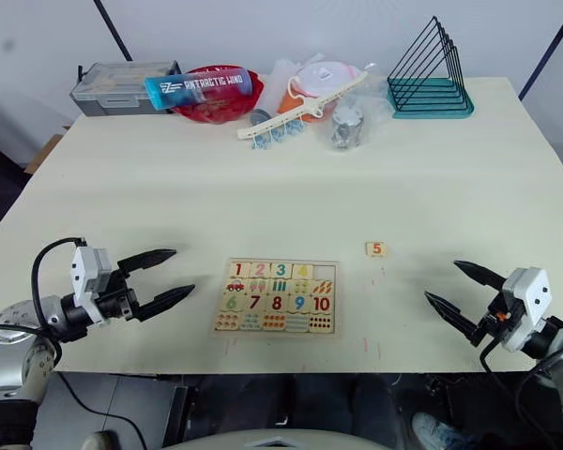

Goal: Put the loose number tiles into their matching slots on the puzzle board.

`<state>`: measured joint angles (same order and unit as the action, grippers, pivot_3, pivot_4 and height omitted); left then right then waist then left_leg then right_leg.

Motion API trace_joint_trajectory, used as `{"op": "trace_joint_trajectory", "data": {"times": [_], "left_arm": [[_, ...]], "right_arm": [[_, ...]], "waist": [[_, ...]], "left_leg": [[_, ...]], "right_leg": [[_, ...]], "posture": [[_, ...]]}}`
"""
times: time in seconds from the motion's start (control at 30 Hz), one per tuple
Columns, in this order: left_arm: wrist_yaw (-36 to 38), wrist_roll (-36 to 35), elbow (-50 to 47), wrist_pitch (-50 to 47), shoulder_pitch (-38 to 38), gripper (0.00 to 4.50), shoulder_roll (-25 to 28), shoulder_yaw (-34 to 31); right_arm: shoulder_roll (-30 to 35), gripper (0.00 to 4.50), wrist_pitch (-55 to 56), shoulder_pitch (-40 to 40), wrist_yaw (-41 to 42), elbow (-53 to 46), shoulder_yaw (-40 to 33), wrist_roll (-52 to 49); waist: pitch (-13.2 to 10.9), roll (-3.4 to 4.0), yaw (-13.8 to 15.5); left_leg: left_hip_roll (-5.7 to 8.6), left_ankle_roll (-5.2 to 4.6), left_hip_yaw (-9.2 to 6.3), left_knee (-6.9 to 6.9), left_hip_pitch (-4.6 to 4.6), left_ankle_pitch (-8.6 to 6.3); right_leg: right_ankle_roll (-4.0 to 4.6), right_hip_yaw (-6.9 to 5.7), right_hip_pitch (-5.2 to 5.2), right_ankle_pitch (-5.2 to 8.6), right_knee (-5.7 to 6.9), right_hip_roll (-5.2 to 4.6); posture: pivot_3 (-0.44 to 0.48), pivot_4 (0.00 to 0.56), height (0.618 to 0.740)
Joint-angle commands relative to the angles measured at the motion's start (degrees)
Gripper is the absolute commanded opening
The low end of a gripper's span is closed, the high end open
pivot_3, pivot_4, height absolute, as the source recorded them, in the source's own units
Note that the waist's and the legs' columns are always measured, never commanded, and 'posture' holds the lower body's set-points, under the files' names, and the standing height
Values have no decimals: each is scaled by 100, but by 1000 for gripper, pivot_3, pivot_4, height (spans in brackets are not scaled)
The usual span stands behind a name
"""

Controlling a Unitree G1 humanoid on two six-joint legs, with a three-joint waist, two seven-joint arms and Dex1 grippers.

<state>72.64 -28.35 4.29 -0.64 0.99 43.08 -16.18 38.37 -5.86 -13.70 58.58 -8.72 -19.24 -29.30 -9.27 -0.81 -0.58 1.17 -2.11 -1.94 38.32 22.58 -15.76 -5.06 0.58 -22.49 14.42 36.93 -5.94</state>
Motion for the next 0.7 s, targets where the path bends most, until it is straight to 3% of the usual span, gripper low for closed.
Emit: {"op": "trace_joint_trajectory", "data": {"times": [0.03,0.33,0.7], "left_arm": [[358,-113,-17,68,-190,4500,164,37],[1152,-242,32,-66,-659,4500,364,336],[1707,-307,92,-35,-783,4500,432,405]], "right_arm": [[181,4470,38,348,150,134,175,145],[507,4470,36,1946,797,1154,1111,619],[352,4470,31,3823,1386,2333,2282,1346]], "waist": [[0,1,-7],[-3,3,-28],[-3,3,-23]], "left_leg": [[0,0,1,0,-1,0],[7,0,7,4,1,1],[4,1,4,4,3,2]], "right_leg": [[0,1,1,0,1,0],[-1,4,2,-1,2,3],[-1,1,-1,-1,3,5]], "posture": [[0,150,740],[0,150,740],[0,150,740]]}}
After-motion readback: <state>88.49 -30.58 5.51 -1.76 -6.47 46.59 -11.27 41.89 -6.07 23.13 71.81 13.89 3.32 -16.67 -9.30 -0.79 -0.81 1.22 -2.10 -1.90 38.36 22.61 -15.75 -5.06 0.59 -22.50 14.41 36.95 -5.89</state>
